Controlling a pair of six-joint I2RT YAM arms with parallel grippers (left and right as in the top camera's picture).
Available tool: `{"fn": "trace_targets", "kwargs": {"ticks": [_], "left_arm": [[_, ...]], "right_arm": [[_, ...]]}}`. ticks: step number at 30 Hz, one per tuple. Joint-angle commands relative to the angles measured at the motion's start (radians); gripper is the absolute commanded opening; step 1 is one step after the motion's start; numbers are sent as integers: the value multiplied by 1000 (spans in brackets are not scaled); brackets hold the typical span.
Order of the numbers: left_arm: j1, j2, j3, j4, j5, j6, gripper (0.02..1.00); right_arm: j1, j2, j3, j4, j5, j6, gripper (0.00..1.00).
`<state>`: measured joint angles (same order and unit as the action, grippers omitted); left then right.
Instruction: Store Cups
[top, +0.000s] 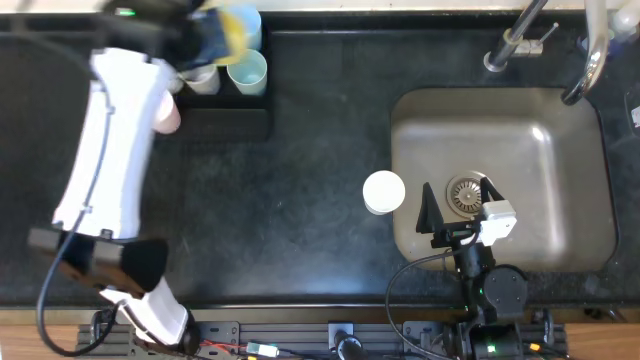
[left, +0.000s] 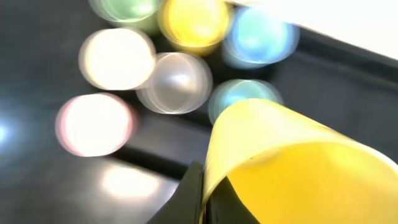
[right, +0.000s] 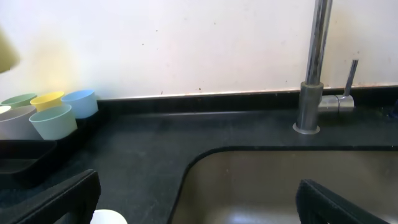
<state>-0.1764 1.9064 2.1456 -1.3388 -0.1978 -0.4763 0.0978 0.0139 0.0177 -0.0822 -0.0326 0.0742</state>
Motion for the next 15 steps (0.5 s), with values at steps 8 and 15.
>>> {"fn": "trace_targets", "kwargs": {"ticks": [8, 15], "left_arm": [[98, 13, -150, -38, 18, -560, 36], [24, 18, -283, -22, -36, -1080, 36]], "right_arm": [[-5, -10, -13, 5, 7, -3, 998], [-5, -10, -13, 5, 7, -3, 996]]}}
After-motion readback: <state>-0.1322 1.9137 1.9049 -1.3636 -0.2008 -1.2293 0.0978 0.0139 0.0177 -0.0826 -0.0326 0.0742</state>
